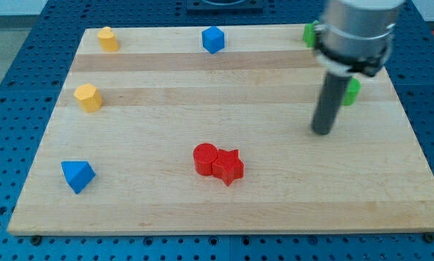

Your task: Place the green circle towards the bottom right side of the green star

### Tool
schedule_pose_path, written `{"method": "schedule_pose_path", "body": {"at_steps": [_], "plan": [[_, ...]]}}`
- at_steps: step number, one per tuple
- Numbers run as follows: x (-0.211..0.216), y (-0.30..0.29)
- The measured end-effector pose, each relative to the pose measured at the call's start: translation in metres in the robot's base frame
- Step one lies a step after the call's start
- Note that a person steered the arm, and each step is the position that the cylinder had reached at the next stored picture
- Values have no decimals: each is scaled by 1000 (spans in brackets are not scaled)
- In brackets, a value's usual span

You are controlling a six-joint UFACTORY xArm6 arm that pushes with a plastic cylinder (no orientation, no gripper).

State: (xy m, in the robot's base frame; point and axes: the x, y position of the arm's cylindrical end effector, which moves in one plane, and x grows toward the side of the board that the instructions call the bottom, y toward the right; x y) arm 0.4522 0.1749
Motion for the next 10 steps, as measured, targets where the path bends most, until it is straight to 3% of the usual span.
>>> {"method": "schedule_pose_path", "body": {"at_steps": [1,4,5,7,10], "plan": [[-33,59],[-113,26],[-82,60],[-35,40],[-102,34]]}}
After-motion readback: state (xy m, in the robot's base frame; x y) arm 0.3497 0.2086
